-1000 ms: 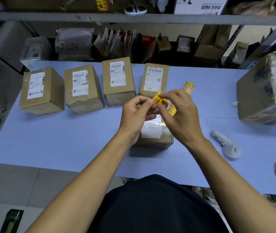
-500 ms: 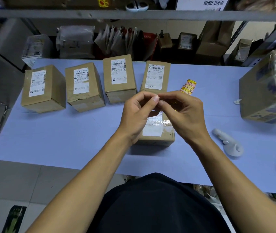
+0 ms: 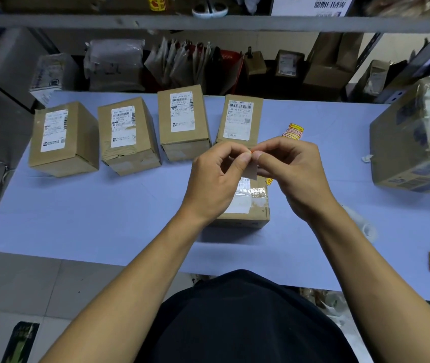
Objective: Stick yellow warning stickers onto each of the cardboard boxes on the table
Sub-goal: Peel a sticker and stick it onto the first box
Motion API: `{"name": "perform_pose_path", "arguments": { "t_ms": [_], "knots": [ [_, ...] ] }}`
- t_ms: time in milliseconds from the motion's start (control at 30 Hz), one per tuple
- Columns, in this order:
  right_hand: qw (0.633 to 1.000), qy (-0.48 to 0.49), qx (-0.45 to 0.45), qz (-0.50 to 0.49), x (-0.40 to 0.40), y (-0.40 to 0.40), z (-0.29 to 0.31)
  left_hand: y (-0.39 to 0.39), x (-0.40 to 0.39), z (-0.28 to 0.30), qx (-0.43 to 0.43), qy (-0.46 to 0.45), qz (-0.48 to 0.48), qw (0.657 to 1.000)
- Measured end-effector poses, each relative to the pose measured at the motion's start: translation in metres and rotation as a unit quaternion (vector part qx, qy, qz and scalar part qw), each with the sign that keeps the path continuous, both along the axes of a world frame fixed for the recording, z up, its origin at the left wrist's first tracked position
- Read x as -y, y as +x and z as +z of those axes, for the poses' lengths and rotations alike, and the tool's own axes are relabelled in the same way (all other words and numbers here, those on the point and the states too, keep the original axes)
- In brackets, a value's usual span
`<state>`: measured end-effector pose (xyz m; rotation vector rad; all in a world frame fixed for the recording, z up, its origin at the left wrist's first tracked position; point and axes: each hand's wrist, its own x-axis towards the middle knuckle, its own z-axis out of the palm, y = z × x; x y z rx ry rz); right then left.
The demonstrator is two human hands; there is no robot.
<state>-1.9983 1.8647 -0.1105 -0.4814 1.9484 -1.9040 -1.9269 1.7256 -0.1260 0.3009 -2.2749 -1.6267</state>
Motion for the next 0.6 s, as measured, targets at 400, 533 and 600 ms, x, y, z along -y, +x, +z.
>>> {"name": "perform_pose_path", "arguments": {
  "t_ms": [400, 533, 600],
  "knots": [
    [0.997, 0.056, 0.044, -0.03, 0.007, -0.009, -0.008, -0.01, -0.005, -0.003, 0.017, -0.022, 0.037, 0.999],
    [0.968, -0.006, 0.232, -0.095, 0.0, -0.023, -0.017, -0.014, -0.007, -0.022, 0.069, 0.126, 0.054, 0.988],
    [0.946, -0.016, 0.292, -0.137, -0.008, -0.031, -0.023, -0.014, -0.01, -0.034, 0.102, 0.17, 0.057, 0.978]
  ]
}}
